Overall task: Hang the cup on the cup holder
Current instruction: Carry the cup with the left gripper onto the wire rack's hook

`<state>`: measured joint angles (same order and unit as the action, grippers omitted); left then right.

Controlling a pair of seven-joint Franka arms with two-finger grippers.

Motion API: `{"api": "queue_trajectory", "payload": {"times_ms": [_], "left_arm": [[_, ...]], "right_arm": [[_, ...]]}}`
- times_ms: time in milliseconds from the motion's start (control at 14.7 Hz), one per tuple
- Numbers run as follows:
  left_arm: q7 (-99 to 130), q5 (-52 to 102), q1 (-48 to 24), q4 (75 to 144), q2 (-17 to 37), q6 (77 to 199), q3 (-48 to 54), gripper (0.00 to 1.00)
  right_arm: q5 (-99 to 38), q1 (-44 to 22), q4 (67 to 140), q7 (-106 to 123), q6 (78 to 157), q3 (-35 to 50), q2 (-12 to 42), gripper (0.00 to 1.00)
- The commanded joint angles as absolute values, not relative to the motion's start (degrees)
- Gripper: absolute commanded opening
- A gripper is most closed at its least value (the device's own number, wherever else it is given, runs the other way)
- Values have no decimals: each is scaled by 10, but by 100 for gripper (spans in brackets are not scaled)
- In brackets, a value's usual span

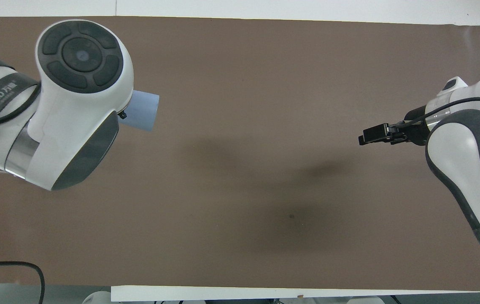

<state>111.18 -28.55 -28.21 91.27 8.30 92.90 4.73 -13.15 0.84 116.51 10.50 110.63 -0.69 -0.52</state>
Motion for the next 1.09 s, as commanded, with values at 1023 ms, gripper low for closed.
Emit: {"api": "queue_trajectory", "payload": {"times_ms": [1023], "left_arm": [[1184,-844,-171,1005,209,899,47,0]], "right_arm": [[50,44,860,84,777,-2,-24,99]]}}
